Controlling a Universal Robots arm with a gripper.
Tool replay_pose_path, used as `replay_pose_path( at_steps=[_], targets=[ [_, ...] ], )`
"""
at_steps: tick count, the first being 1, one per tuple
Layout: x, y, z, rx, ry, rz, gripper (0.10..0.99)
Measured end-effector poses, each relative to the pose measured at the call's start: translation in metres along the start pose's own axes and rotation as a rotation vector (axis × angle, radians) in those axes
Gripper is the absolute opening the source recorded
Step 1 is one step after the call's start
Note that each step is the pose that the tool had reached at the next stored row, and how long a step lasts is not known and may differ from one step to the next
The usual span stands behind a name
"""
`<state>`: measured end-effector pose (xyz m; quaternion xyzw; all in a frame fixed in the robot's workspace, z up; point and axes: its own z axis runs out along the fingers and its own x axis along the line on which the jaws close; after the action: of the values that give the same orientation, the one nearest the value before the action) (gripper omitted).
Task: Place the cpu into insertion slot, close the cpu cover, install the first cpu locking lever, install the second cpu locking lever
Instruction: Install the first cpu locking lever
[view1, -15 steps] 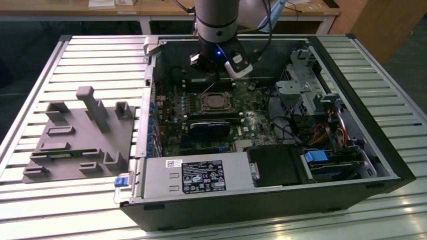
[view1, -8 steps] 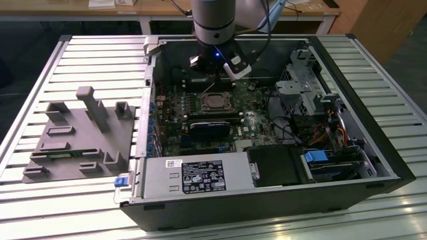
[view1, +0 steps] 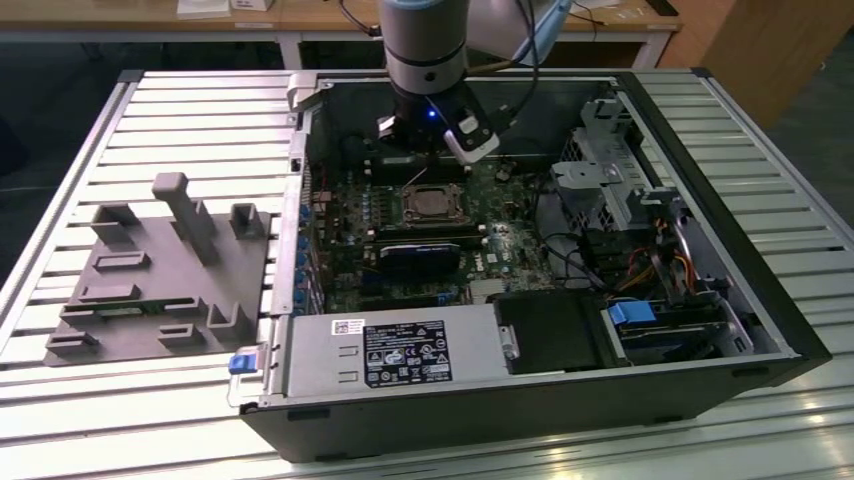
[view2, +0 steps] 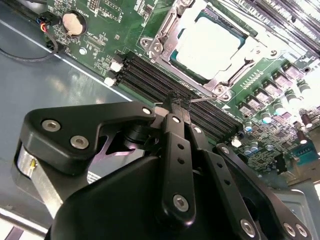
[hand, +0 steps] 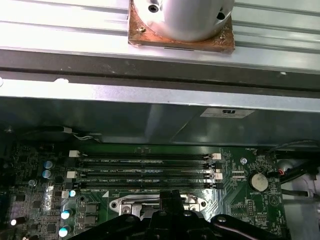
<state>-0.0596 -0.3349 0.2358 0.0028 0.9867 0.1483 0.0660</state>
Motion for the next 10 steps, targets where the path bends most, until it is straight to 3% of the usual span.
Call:
replay_pose_path(
  at_steps=[5, 7, 10],
  targets=[
    [0.0003, 0.0020, 0.0026, 0.000, -0.0017, 0.000, 0.102],
    [0.0006, 0.0020, 0.0038, 0.000, -0.0124, -0.004, 0.102],
    [0.0015, 0.0019, 0.0054, 0.000, -0.0351, -0.011, 0.102]
  ],
)
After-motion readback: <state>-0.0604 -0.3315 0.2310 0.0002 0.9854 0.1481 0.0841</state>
